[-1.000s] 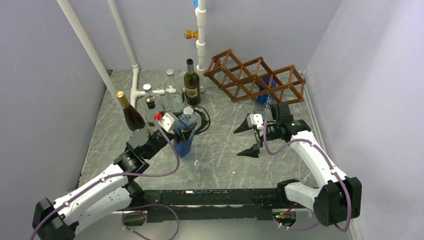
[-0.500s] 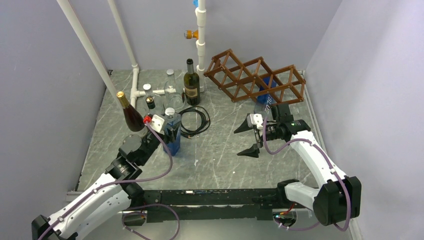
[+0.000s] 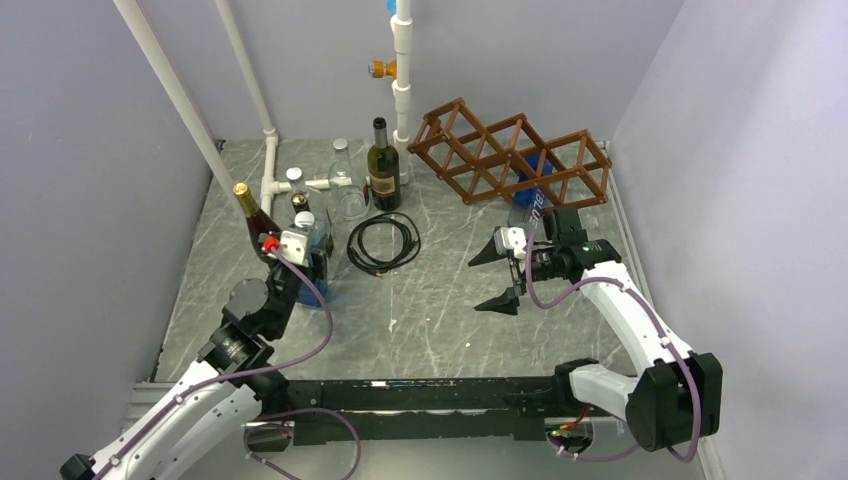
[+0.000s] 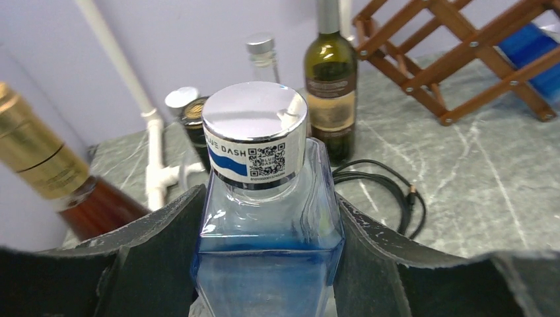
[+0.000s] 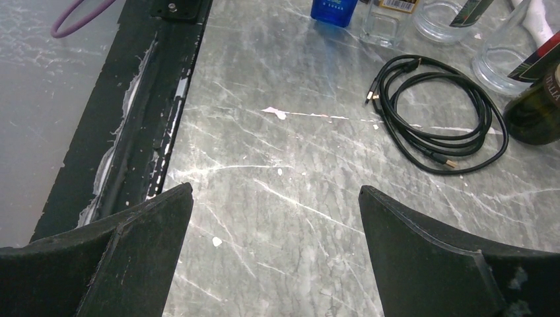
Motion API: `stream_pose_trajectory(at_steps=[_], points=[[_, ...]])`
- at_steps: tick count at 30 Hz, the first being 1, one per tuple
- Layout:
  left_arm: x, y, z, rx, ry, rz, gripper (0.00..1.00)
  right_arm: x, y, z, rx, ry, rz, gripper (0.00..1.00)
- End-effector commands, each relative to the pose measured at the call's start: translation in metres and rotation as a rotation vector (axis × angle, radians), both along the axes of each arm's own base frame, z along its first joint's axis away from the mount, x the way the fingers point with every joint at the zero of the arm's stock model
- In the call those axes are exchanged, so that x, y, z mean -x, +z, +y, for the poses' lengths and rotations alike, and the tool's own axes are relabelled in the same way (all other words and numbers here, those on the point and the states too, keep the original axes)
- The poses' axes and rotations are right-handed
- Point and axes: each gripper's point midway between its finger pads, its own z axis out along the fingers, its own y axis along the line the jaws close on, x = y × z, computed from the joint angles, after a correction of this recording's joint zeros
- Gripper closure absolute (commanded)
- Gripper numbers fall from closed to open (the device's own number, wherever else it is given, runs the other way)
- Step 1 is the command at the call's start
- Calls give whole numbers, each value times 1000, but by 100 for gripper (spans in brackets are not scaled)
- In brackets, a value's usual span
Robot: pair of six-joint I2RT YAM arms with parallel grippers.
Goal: Take the wine bottle off the wine rack
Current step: Place the wine bottle at the center of the board.
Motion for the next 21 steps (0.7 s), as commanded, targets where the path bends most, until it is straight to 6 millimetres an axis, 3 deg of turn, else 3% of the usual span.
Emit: stream_pose_trajectory(at_steps=[1, 9, 16, 18, 21], points=[[2, 50, 37, 123, 163, -163, 100, -3, 6, 2, -31, 15, -50, 1], [0, 41, 70, 198, 304, -170, 100, -3, 5, 1, -32, 13, -47, 1], [0, 30, 86, 249, 374, -143, 100, -4, 5, 1, -32, 12, -46, 1], [1, 26, 91, 270, 400, -129, 91, -4, 5, 1, -32, 12, -46, 1], [3, 21, 96, 295, 430, -113, 70, -4, 4, 1, -32, 11, -44, 1]])
